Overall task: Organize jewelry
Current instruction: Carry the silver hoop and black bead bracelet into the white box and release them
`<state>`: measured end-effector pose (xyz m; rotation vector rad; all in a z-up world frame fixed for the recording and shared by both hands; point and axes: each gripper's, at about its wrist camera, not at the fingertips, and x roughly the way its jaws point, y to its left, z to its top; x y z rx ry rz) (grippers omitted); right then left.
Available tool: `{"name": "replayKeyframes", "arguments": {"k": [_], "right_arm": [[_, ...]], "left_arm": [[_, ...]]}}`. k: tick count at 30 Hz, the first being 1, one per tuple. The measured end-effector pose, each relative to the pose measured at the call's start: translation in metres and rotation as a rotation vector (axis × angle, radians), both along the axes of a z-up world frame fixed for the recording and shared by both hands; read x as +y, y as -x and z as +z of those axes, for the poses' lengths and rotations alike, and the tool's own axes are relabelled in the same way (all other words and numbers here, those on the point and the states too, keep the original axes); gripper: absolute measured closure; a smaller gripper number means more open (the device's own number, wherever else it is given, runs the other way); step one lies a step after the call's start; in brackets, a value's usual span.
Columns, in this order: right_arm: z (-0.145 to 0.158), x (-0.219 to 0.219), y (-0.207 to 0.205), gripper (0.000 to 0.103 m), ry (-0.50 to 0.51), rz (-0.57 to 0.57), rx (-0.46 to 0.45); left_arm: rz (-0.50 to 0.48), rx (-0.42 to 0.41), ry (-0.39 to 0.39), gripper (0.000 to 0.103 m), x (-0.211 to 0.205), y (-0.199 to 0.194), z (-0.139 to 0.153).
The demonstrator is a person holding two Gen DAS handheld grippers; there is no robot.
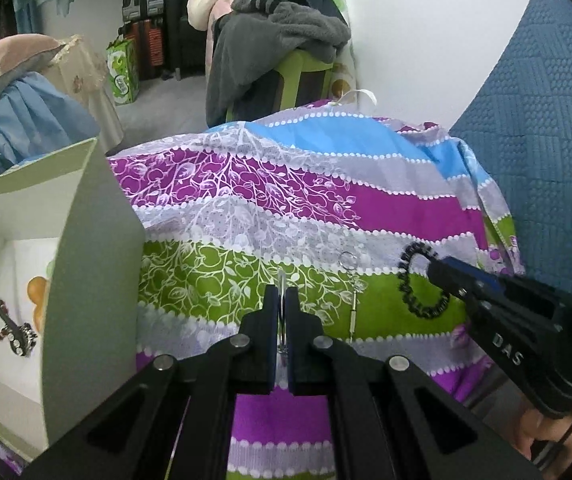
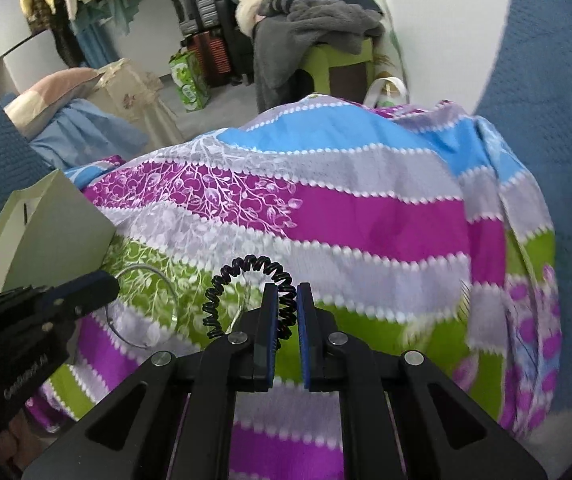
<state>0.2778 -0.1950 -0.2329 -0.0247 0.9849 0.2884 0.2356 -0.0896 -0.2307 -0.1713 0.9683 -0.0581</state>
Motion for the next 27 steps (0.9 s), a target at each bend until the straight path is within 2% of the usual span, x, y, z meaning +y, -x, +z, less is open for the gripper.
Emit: {"name": "replayKeyframes", "arguments": {"k": [12,20,27], "right_arm": [[0.028,-0.006,0.041,0.096,-0.045,-0.051,0.048],[0.078,0.003,0.046,0.096,-0.049,-0.048,-0.002],[0.129,0.017,0.04,0.096,-0.046,-0.039,-0.073]], "left_arm": [[0.005,-0.001,0.03,0.103,0.019,0.026,0.042],[0.015,-0.037,0.03,0.103,0.035,0.042,0.094],[0.017,-0.105,0.019,0.103,0.054,0.043,0.145]]}}
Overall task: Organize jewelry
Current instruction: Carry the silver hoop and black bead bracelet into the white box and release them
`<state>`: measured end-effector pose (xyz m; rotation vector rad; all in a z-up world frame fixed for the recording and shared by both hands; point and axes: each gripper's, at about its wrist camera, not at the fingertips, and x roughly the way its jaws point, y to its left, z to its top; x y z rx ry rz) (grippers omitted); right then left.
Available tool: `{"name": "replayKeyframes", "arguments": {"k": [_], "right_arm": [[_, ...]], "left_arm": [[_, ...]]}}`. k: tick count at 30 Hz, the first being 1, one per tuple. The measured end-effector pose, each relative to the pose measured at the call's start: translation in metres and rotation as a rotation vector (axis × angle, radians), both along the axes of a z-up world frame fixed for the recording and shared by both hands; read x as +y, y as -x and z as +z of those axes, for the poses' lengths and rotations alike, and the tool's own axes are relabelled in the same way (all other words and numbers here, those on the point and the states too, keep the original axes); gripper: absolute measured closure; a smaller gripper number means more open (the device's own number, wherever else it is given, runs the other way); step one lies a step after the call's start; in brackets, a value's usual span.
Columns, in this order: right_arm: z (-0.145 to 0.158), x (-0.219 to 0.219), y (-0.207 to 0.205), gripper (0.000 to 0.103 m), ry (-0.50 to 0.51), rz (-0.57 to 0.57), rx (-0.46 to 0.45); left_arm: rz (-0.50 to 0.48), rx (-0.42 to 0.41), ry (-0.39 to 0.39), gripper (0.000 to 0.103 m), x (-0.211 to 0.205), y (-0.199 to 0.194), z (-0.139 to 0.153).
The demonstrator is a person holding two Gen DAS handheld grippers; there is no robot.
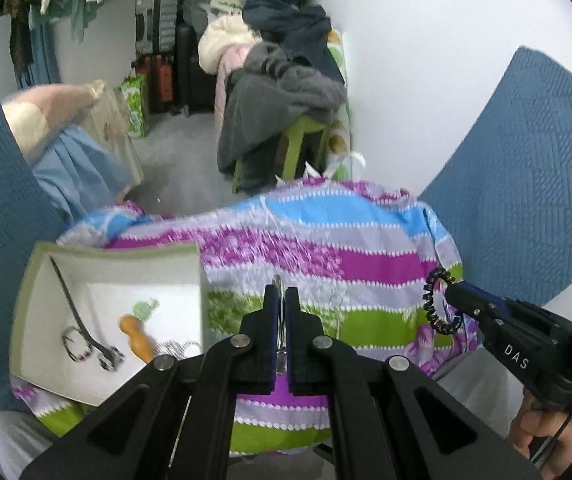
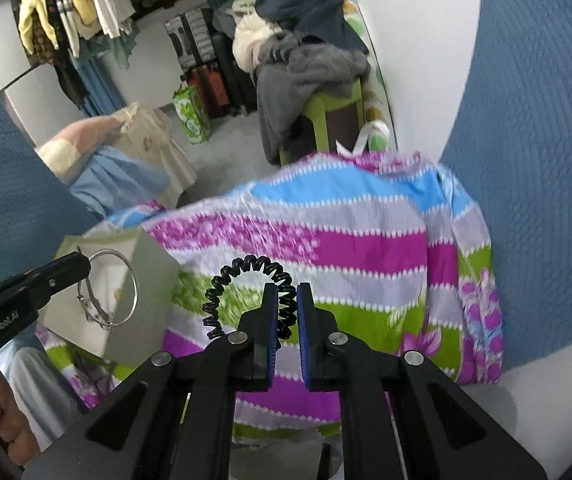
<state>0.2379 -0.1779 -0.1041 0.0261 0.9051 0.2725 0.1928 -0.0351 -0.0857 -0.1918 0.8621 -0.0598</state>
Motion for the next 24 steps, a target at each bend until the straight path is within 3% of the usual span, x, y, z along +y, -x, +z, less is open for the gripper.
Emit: {"name": "replayKeyframes", "arguments": {"k": [8,14,19,24], "right_arm": [[0.053,0.036,-0.01,0.096,-0.007,0.028,-0.09],[0.08,0.076,-0.008,0.096,-0.019,0.057,-0.149],[0.084,0.117,-0.003,0.096,-0.028,0.097,-0.147],[0.069,0.156,0.002,0.096,-0.019,0.135,-0.119]], "left_arm": [[0.026,-0.076,-0.01,0.103,0.037,0.003,0.051],[0.04,-0.108,-0.025,0.103,0.071,0.012,0.073],[0.066,-0.114,-0.027,0.103,0.111,0.026,0.079],[0.092,-0.085,-0.019,0.103,0.145,0.034,0.065]]}}
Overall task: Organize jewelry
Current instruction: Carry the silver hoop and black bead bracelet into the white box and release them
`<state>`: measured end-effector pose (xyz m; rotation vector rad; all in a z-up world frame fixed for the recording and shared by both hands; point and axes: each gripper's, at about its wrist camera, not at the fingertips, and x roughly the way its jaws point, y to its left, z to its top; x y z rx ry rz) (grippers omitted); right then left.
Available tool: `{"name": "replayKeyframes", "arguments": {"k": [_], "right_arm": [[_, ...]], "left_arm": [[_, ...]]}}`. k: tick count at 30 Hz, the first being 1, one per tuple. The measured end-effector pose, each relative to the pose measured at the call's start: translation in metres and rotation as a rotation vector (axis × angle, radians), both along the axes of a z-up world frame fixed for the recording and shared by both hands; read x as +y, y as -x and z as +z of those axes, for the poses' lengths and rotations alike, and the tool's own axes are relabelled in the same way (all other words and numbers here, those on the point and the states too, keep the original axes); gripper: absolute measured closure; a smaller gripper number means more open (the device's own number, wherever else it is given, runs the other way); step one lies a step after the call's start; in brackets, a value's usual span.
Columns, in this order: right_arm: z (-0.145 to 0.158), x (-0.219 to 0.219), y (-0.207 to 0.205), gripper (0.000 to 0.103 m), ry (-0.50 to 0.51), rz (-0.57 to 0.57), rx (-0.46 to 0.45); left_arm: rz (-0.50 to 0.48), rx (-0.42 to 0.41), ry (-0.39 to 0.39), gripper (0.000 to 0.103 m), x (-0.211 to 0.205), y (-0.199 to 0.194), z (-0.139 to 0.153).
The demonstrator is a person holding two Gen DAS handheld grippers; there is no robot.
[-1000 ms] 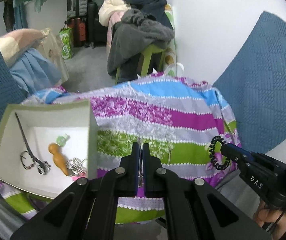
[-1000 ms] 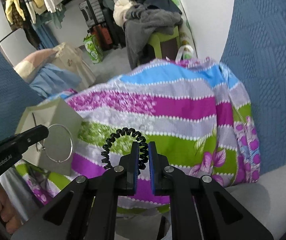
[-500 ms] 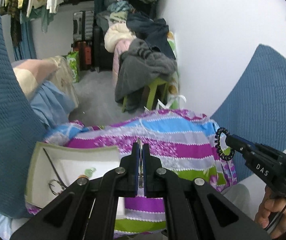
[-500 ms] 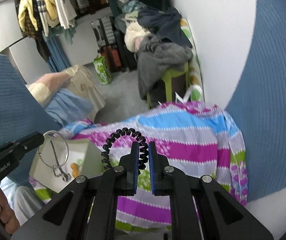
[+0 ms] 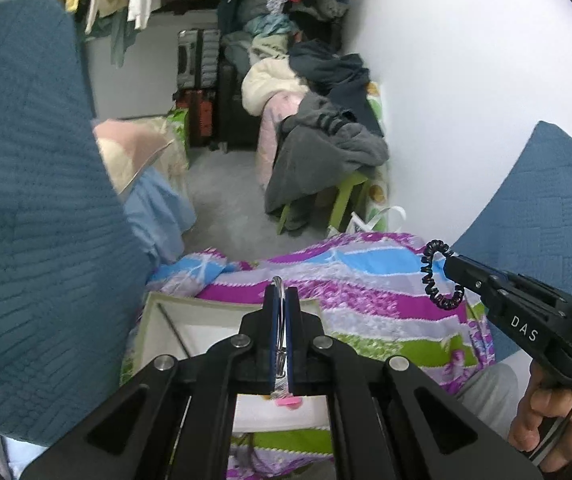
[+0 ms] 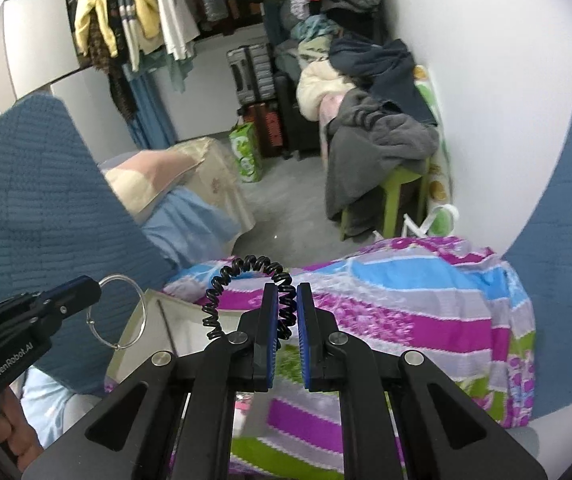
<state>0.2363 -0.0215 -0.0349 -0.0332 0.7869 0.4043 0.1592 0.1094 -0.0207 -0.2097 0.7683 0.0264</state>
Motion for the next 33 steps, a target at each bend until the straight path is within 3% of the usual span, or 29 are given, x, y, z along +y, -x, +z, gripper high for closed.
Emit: {"name": "replayKeyframes", "arguments": {"k": [10,16,25,31,33], "right_arm": [[-0.068,0.047,-0.001,0.096,0.047,0.047,0.108],[-0.114,0.063,-0.002,0.096,0.076,0.078,0.198],[-0.161,0.071,0.003,0.095,0.092,0.103,0.322],[-0.165,0.067,0.003,0.094,0.076,0.099,0.365],[-0.16,0.066,0.003,0.085,0.073,0.105,0.366]], "left_arm": [[0.042,0.112,0.06,0.103,0.051,-0.003,-0.07],[0.038,0.189,0.082,0.103,0.06,-0.008,-0.113],[0.027,0.32,0.123,0.102,0.058,-0.01,-0.175],[0.021,0.334,0.122,0.102,0.056,-0.009,-0.18],[0.021,0.319,0.124,0.1,0.055,-0.009,-0.173]]}}
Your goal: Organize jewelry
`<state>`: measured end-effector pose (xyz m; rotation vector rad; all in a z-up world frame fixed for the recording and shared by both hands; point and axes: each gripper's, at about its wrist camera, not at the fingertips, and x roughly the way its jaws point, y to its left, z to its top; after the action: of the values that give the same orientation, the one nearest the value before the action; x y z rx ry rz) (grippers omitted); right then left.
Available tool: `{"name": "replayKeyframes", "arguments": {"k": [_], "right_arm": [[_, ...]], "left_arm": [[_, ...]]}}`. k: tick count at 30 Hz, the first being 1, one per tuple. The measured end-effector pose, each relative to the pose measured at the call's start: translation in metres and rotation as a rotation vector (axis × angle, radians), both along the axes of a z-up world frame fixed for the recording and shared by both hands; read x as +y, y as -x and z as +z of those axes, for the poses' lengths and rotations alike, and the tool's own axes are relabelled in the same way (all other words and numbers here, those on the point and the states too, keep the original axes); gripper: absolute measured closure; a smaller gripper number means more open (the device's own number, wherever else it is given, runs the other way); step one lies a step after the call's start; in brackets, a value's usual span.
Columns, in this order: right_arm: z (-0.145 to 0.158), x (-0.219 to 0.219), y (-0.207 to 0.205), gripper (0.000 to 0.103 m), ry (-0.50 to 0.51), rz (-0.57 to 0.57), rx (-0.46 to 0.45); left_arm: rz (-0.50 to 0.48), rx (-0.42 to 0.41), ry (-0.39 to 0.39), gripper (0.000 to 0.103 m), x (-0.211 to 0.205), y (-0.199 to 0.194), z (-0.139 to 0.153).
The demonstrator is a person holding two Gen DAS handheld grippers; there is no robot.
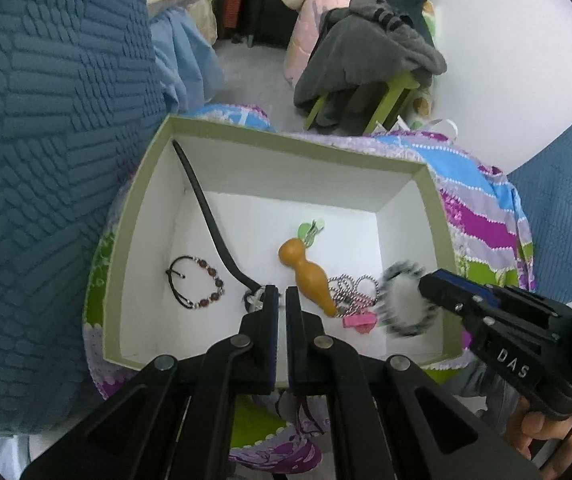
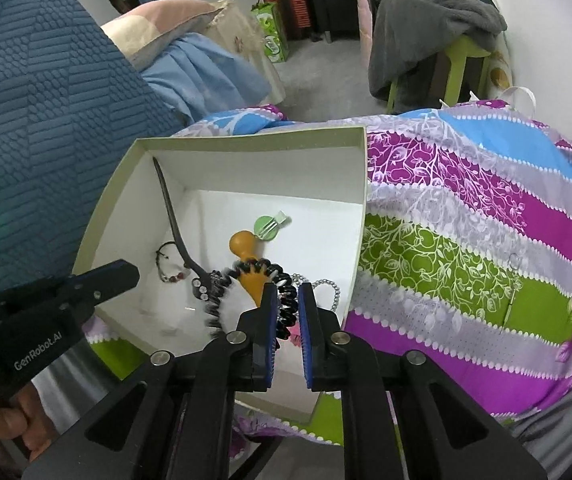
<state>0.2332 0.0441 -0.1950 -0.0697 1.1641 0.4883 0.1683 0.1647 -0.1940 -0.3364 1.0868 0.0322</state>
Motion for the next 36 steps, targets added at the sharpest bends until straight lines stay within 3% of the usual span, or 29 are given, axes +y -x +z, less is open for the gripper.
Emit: {"name": "replayKeyframes", "arguments": {"k": [1,7,12,14,15,16,17,27,36], "right_arm": [[0.004,-0.001,0.0,0.078,-0.013,-0.002,-0.004],[0.04,-0.007,0.003,0.077,-0.045,0.001,-0.074],[0.089,-0.019,0.006,0.077,-0.094,-0.005,-0.153],[0.115,-0.024,0.009,0.077,-0.115,-0.003,-0.201],[0.124,-0.025,0.01,0.077,-0.121,-0.005,-0.218],[0.139,-0.028,0.013,0.077,-0.135,-0.005,-0.243],[0.149,-0.031,0.015,0.077,-0.148,-0.004,-0.26],[0.243,-0.063,0.052,0.074,-0.228,-0.01,-0.454],[0.273,-0.091,0.104,0.047,-0.246,-0.016,-0.578]], "left_arm": [[-0.002,-0.004,0.002,0.1,0.0,0.0,0.005],[0.015,-0.029,-0.017,0.099,-0.001,0.004,0.034],[0.049,-0.084,-0.039,0.097,0.002,0.014,0.08],[0.052,-0.109,-0.061,0.074,-0.001,0.017,0.1],[0.048,-0.132,-0.084,0.045,-0.004,0.02,0.114],[0.047,-0.165,-0.107,0.03,-0.008,0.024,0.127],[0.048,-0.196,-0.125,0.026,-0.01,0.029,0.139],[0.047,-0.368,-0.188,0.017,-0.039,0.072,0.24],[0.077,-0.438,-0.214,0.017,-0.054,0.121,0.277]]}}
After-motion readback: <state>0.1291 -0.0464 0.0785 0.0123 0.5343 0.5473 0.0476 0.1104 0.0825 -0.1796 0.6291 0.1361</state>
